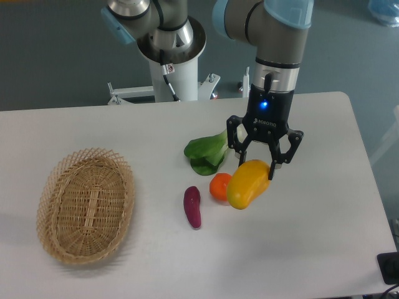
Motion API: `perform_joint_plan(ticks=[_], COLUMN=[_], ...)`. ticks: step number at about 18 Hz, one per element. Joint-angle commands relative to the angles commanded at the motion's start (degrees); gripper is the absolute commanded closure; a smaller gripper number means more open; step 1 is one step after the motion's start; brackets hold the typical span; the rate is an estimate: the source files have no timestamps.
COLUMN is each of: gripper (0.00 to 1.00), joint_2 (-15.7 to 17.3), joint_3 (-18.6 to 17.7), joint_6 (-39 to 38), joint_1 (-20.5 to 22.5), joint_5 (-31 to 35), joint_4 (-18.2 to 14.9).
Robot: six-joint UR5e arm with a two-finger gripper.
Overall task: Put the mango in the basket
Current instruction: 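Close the gripper around the yellow mango beside the orange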
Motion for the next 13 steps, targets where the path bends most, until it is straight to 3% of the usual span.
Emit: perform_joint_plan(ticks=[13], gripper=[0.49], joint_2=[-0.4], joint_3=[-0.4], joint_6=[-0.5], joint_1=[-0.9], joint_5=[1.8], joint_4=[-0.4])
